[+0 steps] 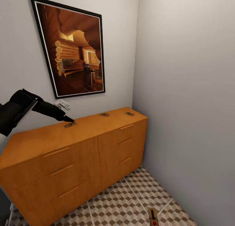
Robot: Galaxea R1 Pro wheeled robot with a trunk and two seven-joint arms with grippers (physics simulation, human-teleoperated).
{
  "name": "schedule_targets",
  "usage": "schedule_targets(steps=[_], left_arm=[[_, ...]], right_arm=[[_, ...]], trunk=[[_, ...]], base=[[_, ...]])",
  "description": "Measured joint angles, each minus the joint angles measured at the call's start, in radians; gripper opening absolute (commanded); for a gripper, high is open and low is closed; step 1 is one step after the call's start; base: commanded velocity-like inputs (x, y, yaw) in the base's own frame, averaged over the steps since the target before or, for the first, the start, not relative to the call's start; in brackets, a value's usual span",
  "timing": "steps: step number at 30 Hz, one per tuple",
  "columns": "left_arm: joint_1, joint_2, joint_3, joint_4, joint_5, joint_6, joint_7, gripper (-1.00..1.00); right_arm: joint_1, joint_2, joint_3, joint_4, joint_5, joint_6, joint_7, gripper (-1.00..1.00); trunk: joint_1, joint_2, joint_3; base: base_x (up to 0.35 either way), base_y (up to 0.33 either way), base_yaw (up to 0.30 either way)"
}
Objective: Take the four mousetraps from the cabinet in the bathroom and place them on the bathroom floor. Make sure all four end up on the same floor surface, and ensure that at least two of them are either under or directly next to the same bathroom sink.
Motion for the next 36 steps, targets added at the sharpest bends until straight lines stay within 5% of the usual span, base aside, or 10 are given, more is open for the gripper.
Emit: schedule_targets(steps=[22, 36], left_arm=[[0.0, 0.0, -0.001, 0.004, -0.006, -0.002, 0.0, 1.0], [0.0, 0.018, -0.003, 0.002, -0.022, -0.001, 0.002, 1.0]], right_arm=[[0.0, 0.004, 0.0, 0.001, 0.0, 0.0, -0.001, -1.0], [0.0, -0.001, 0.0, 0.001, 0.001, 0.0, 0.001, -1.0]], trunk=[[0.0, 0.0, 0.0], [0.0, 0.0, 0.0]], base=[[0.238, 0.133, 0.0], [0.013, 0.0, 0.0]])
